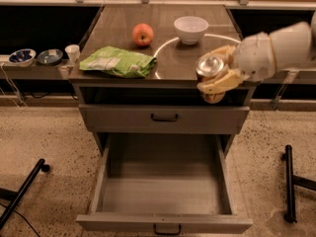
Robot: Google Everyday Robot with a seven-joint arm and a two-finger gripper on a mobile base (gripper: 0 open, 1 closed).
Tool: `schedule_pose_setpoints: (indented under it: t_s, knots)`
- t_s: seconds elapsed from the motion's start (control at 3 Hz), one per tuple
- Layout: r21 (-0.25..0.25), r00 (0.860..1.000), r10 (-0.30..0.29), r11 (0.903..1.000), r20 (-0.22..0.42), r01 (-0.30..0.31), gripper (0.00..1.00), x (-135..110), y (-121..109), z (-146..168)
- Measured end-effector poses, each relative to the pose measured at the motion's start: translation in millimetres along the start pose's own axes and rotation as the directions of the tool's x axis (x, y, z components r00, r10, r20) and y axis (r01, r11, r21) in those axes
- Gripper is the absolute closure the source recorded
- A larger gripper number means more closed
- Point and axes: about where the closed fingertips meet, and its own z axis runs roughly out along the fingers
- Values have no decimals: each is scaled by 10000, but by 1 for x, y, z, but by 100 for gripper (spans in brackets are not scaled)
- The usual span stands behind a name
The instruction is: Place orange can into middle drawer
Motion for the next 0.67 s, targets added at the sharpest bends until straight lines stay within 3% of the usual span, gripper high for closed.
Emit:
schedule_pose_setpoints:
  t_s: [0.33, 0.67]
  knots:
    - [143, 9517, 1222, 9912, 2817, -1315, 100, 44, 18, 41]
    - [-829, 8104, 2404, 9690, 5342, -2328, 100, 73, 70, 153]
